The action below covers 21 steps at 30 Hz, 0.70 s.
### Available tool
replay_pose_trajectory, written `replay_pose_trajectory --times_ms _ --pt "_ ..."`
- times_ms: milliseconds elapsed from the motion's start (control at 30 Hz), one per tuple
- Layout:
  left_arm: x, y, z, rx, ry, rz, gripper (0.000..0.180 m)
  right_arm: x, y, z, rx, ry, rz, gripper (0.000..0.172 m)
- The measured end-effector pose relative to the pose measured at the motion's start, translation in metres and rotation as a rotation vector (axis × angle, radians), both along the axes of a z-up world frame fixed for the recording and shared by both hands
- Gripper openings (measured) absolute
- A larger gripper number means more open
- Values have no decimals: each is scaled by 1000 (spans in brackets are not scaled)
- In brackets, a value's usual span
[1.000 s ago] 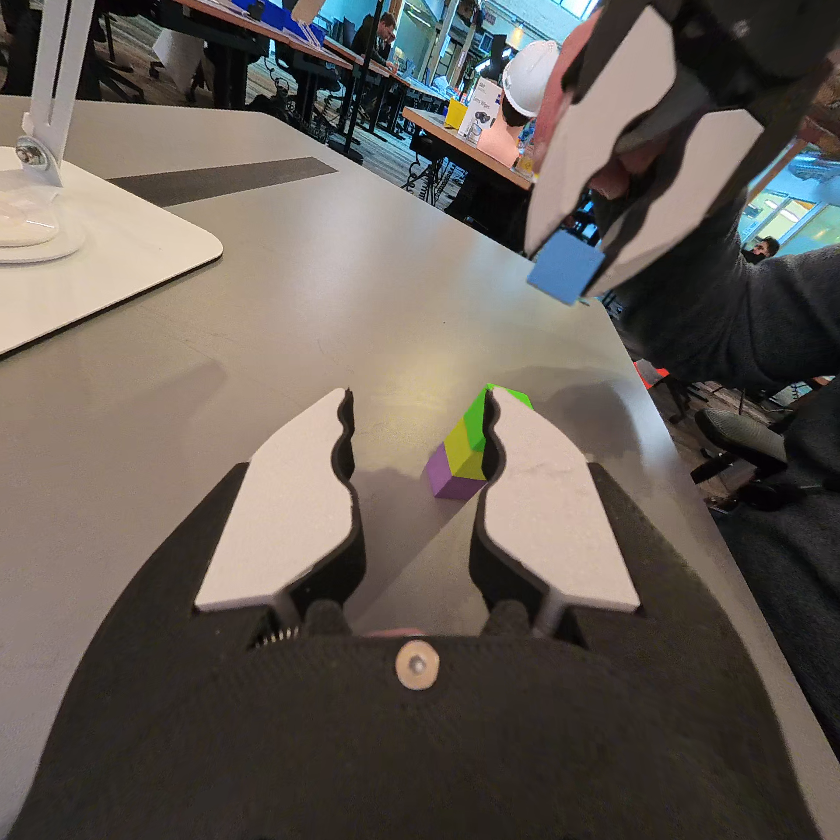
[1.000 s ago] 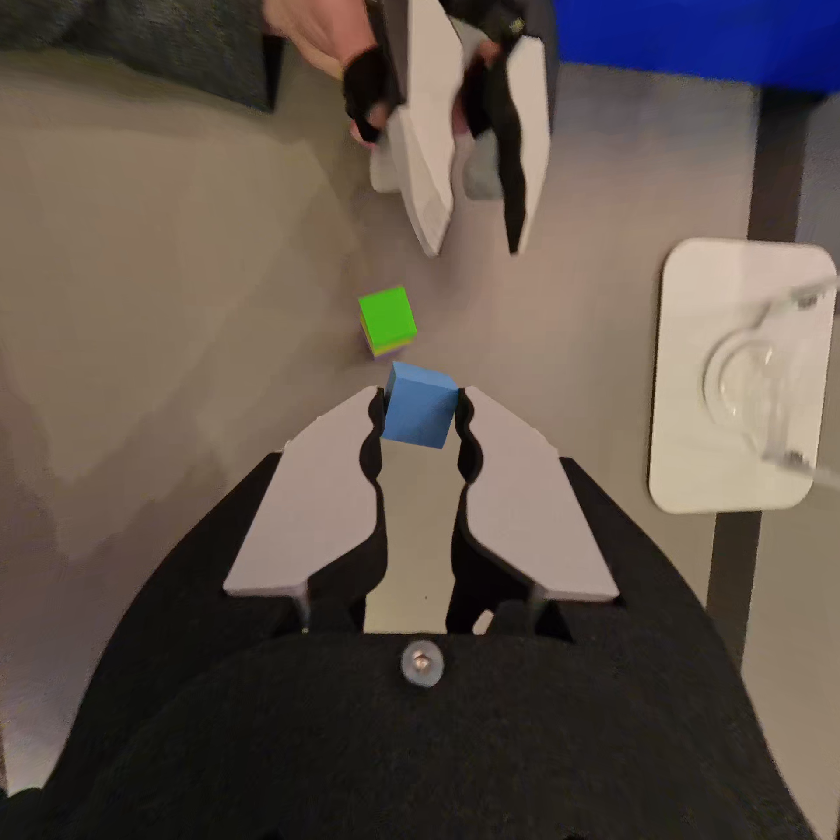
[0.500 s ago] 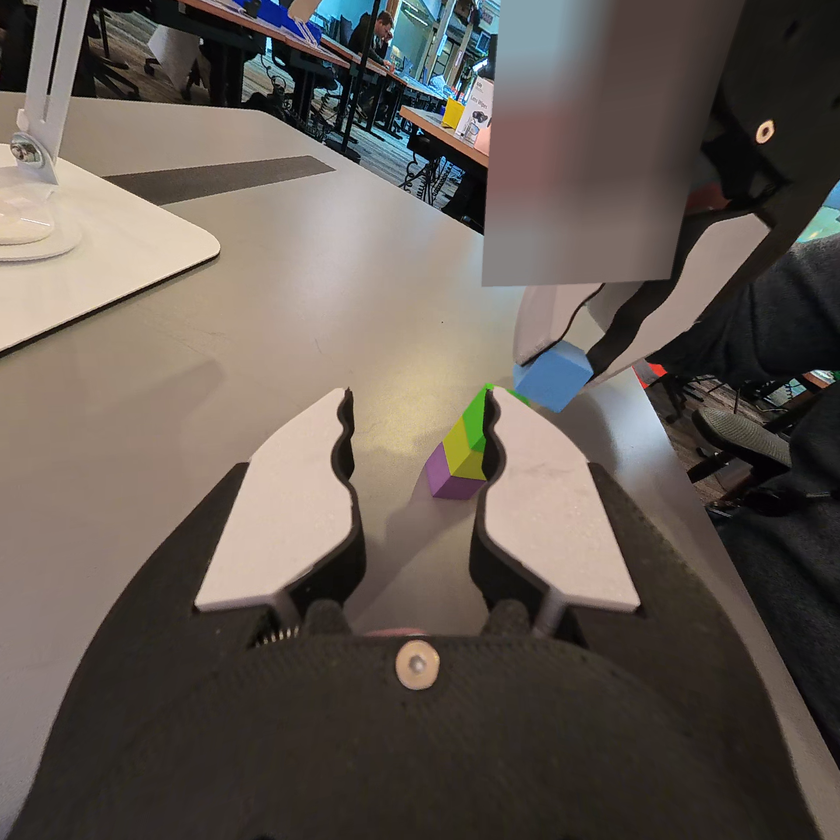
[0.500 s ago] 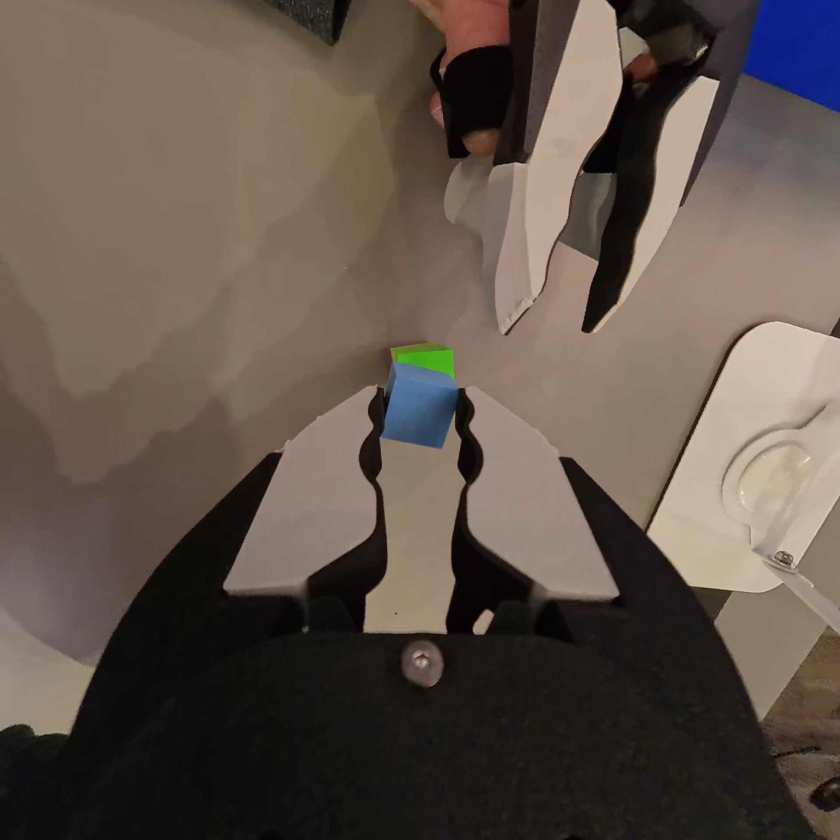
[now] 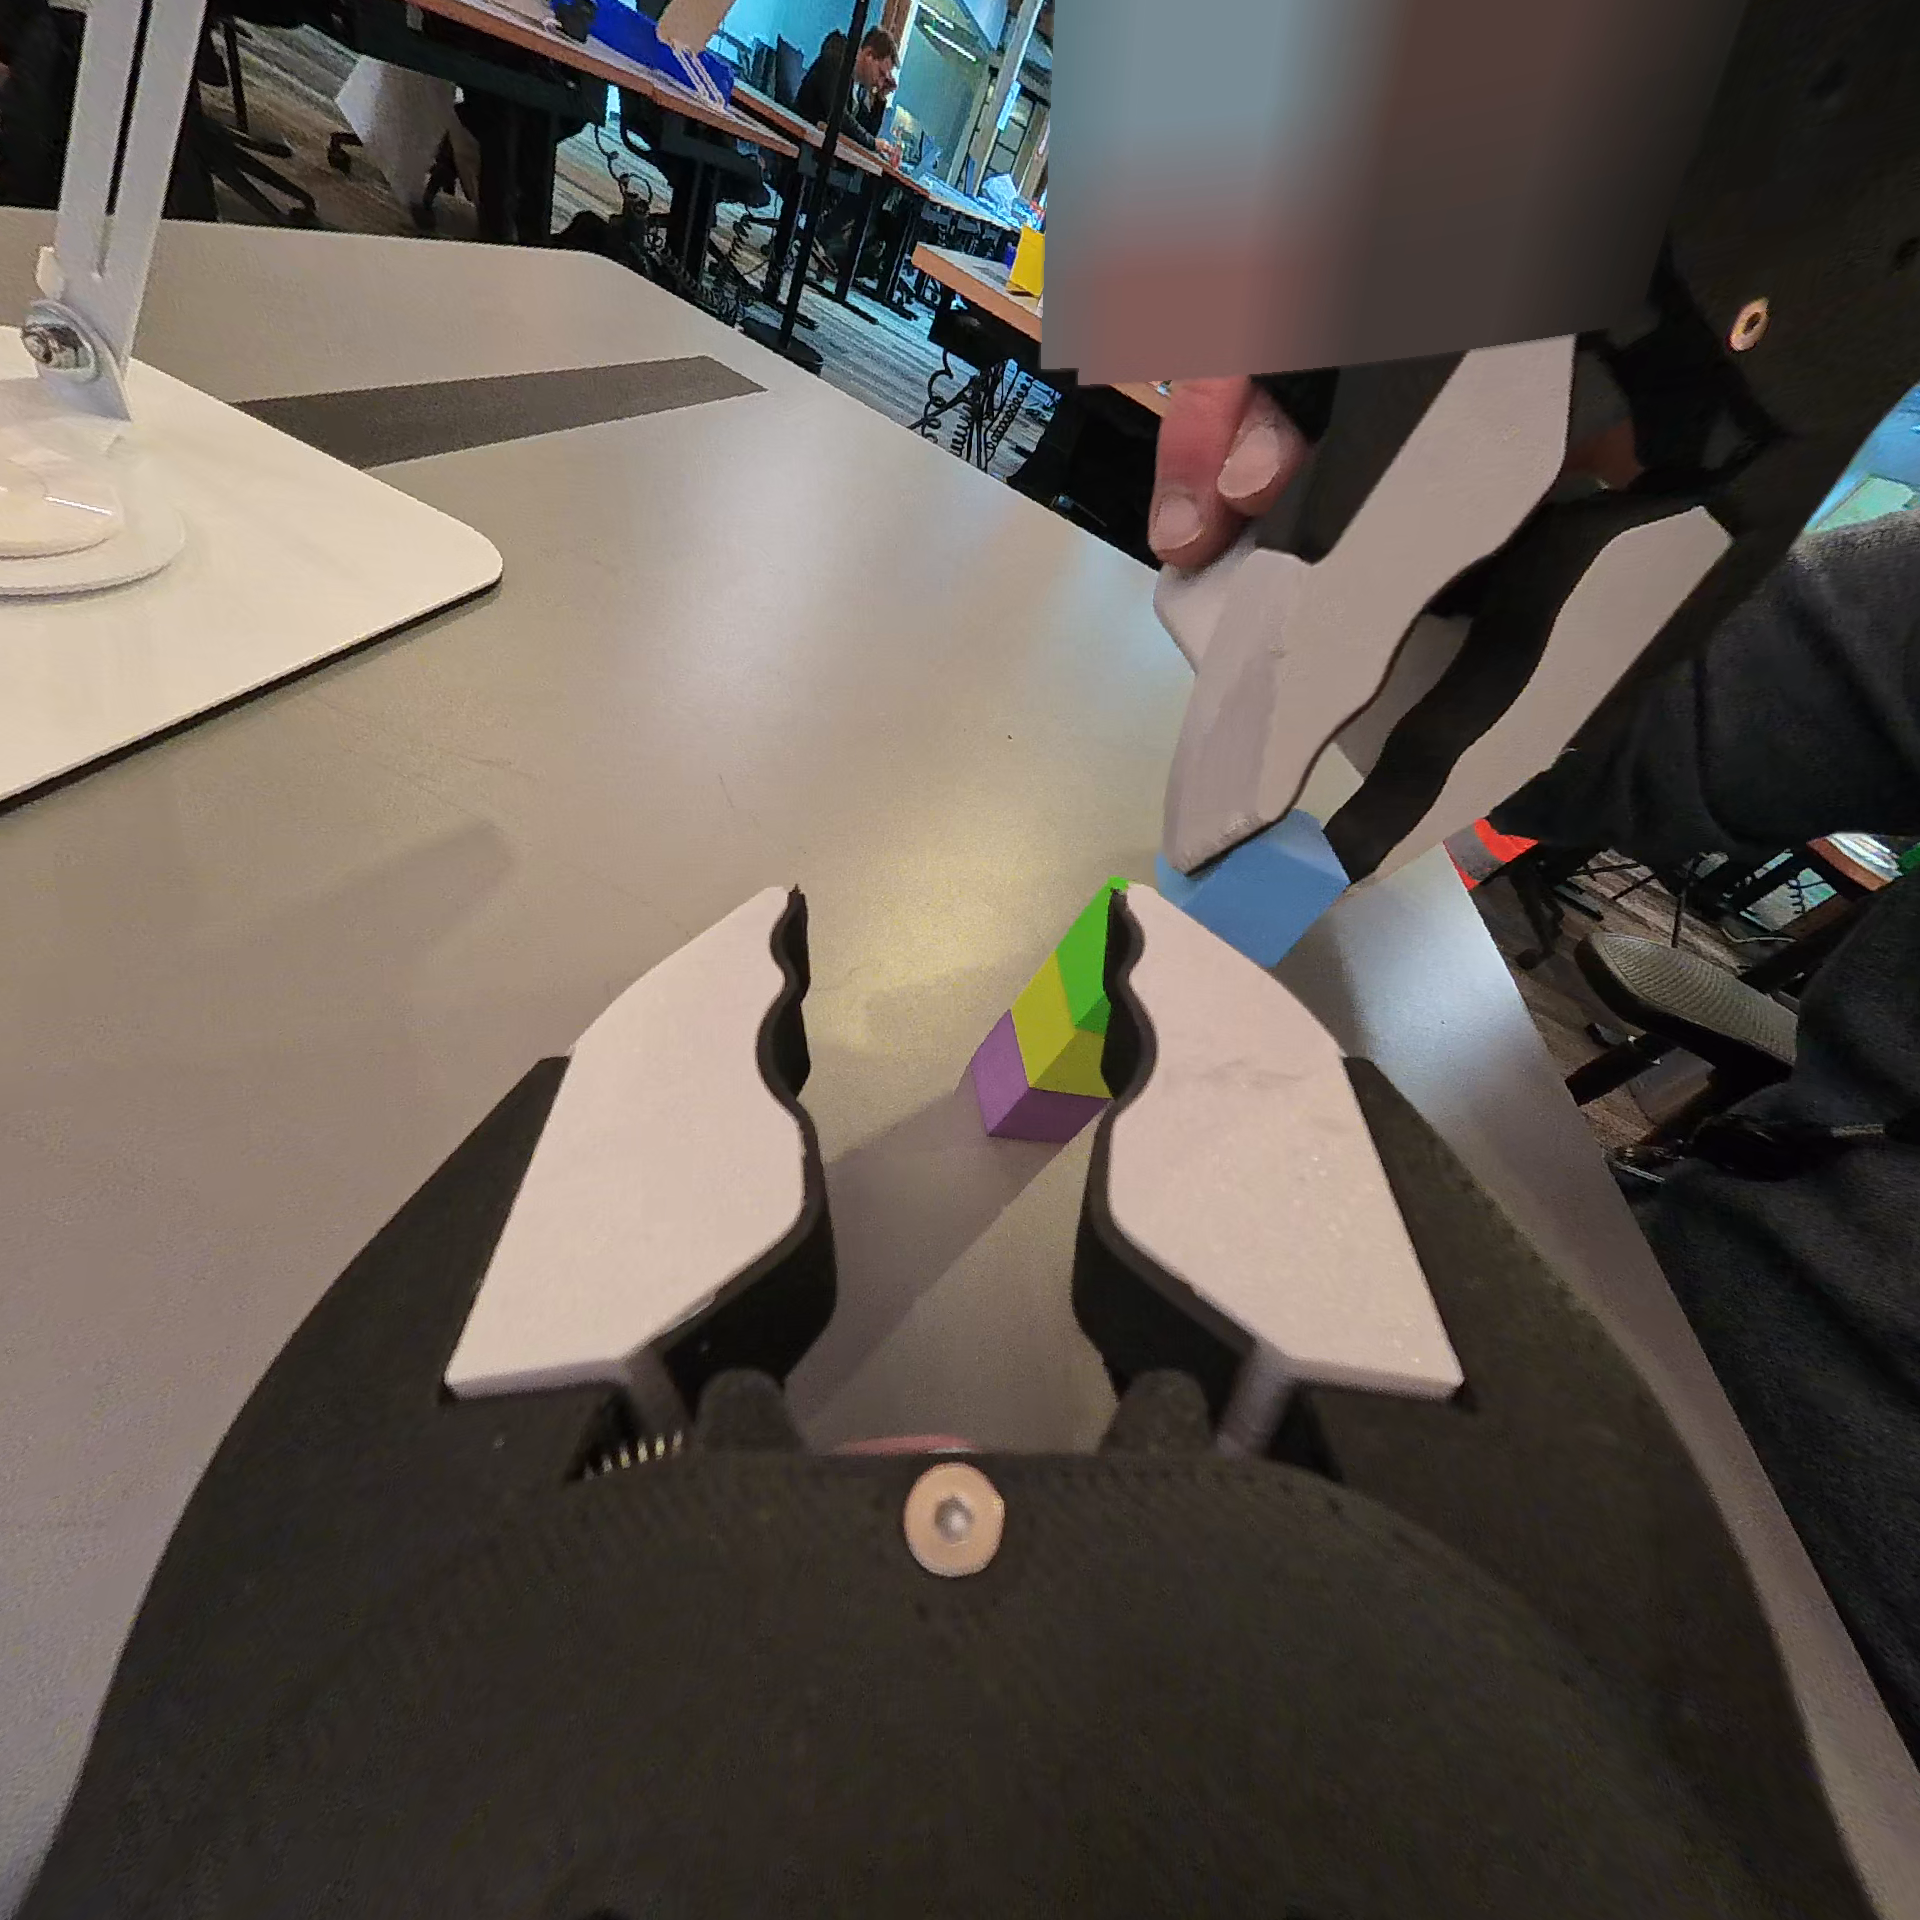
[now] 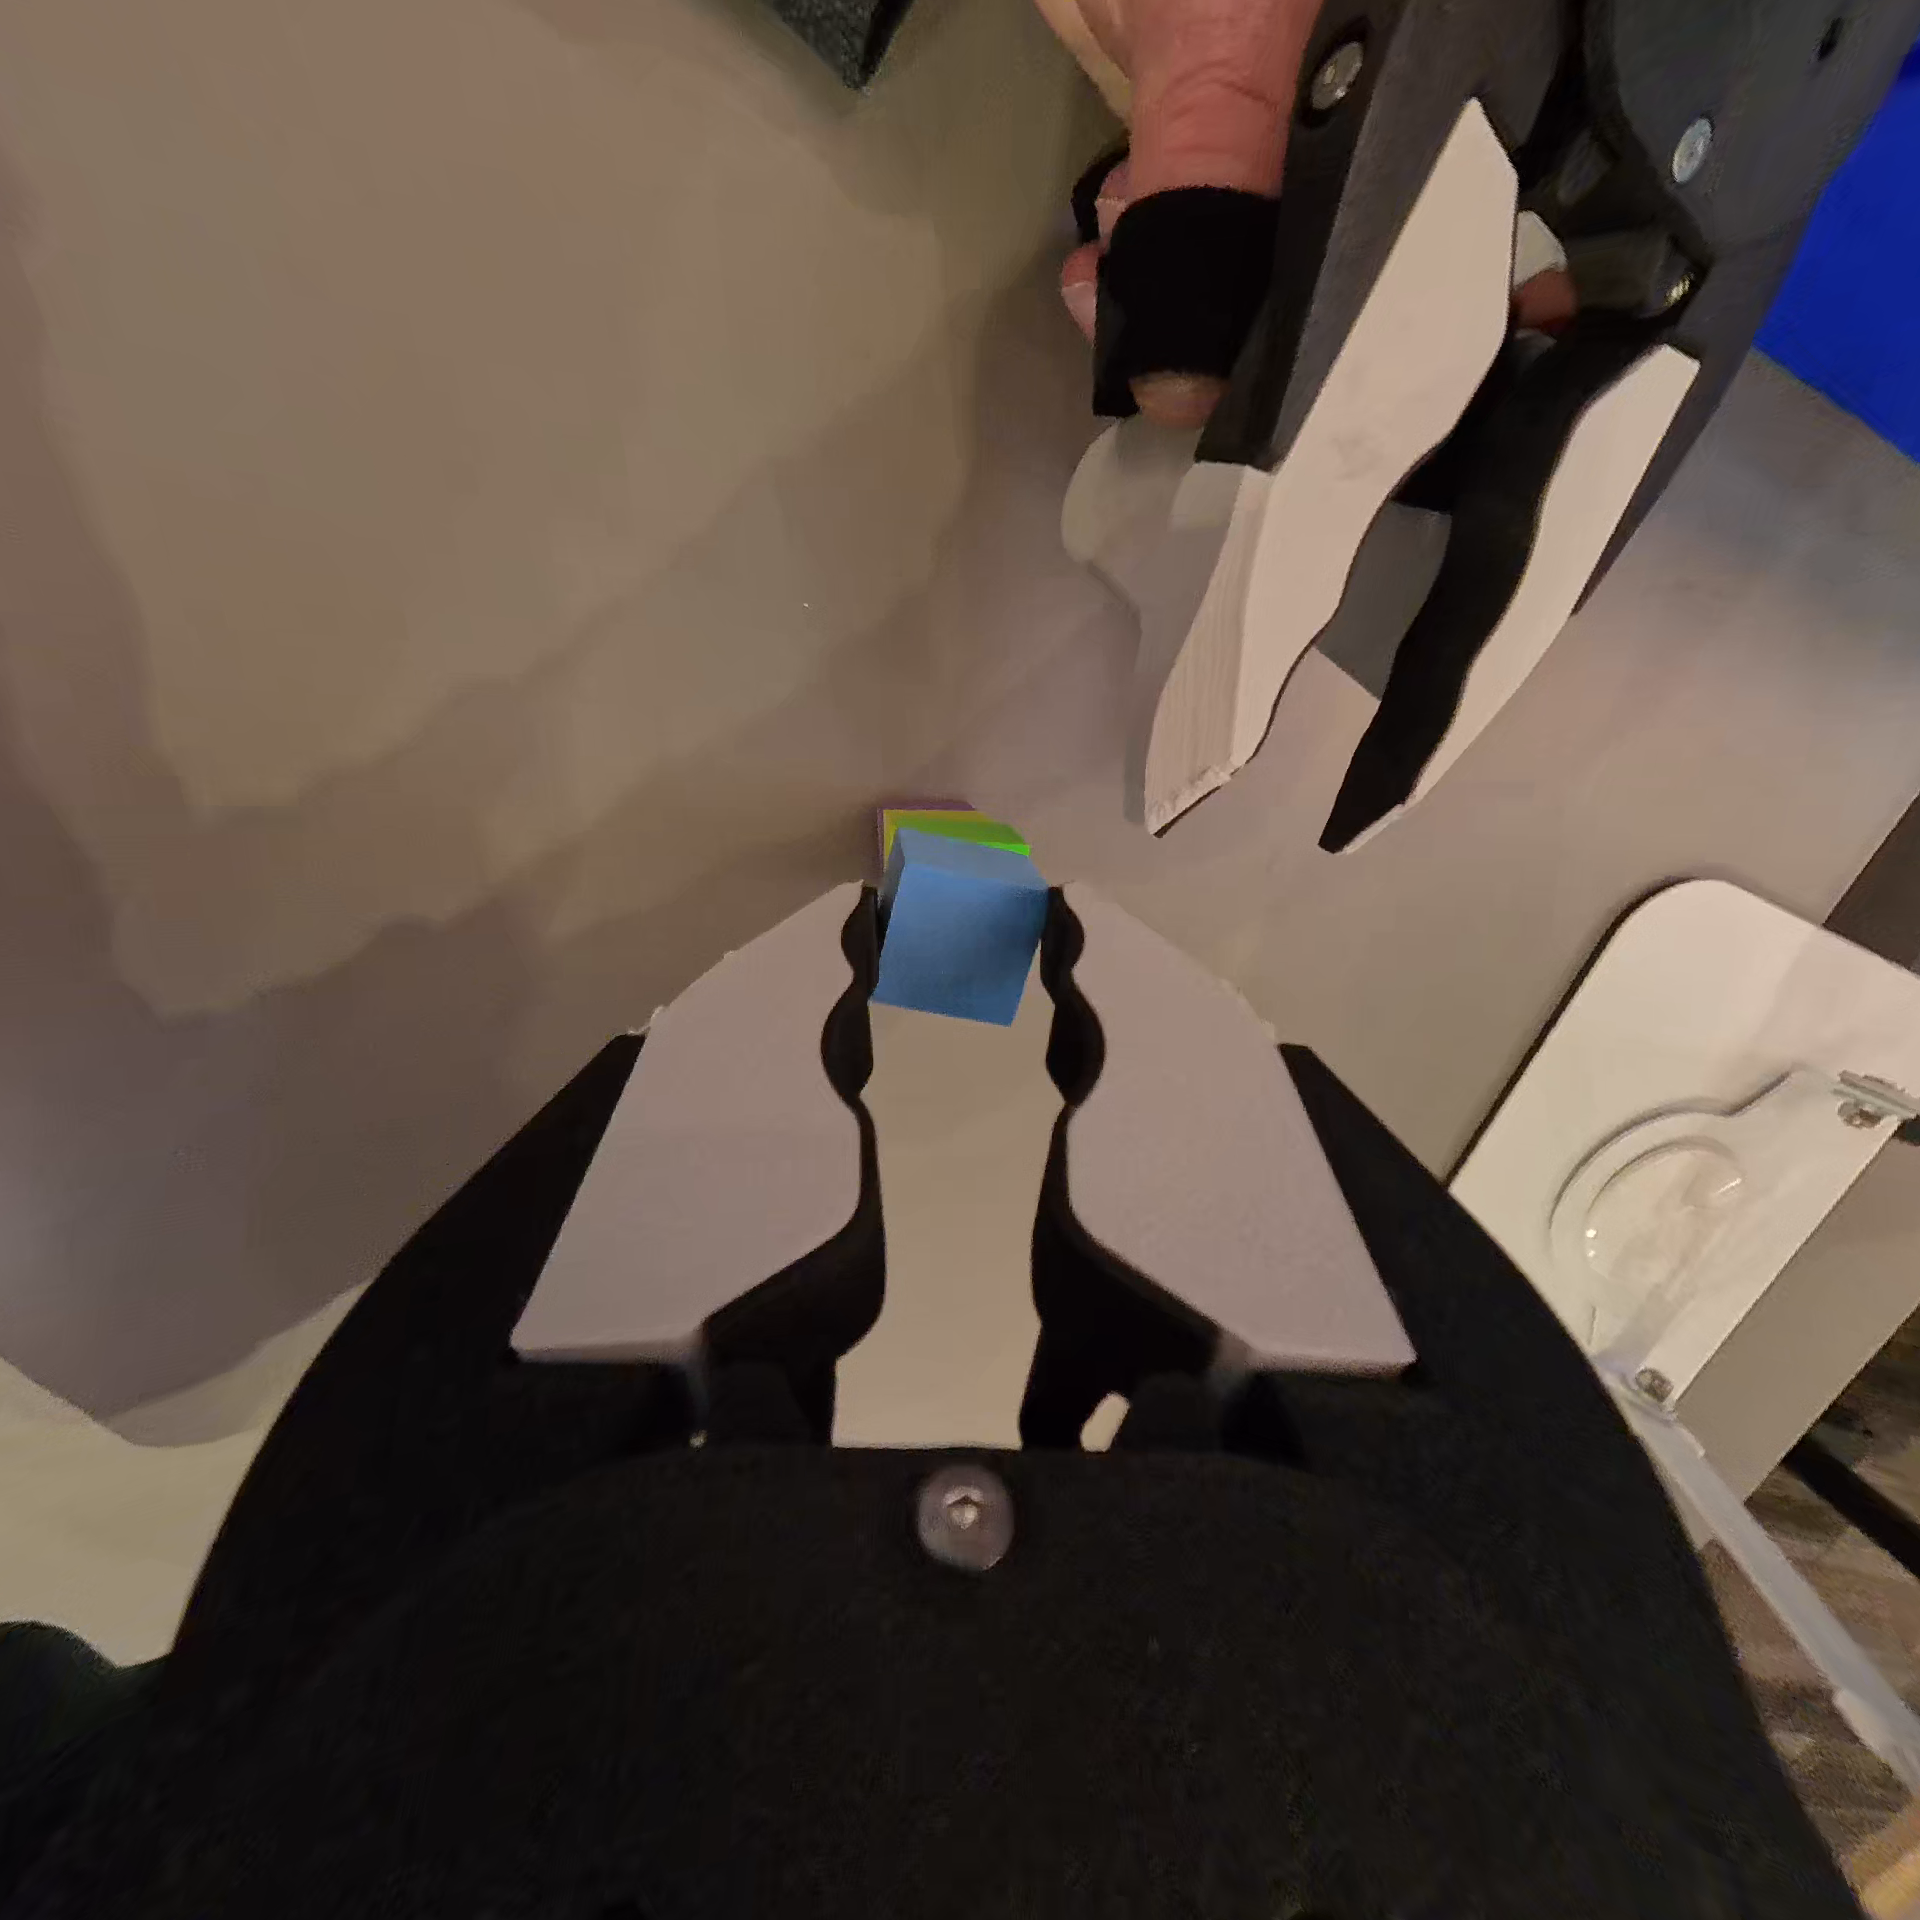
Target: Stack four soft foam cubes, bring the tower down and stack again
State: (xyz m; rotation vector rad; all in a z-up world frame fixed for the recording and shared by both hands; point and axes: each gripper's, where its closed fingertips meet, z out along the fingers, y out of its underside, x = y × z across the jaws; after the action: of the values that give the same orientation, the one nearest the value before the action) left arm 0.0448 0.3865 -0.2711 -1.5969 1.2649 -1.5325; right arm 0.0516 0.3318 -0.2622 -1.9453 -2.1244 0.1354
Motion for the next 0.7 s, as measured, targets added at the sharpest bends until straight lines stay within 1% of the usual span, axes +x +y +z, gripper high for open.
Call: replay_pose_trajectory --times_ms 100,333,700 --pt "0 0 0 0 0 0 54 0 0 -1 -1 -3 61 29" --pt "0 0 0 -1 -1 -1 54 2 3 -2 -5 -10 118 29" --pt "0 0 0 -1 1 -2 54 1 3 -7 -4 -38 135 29"
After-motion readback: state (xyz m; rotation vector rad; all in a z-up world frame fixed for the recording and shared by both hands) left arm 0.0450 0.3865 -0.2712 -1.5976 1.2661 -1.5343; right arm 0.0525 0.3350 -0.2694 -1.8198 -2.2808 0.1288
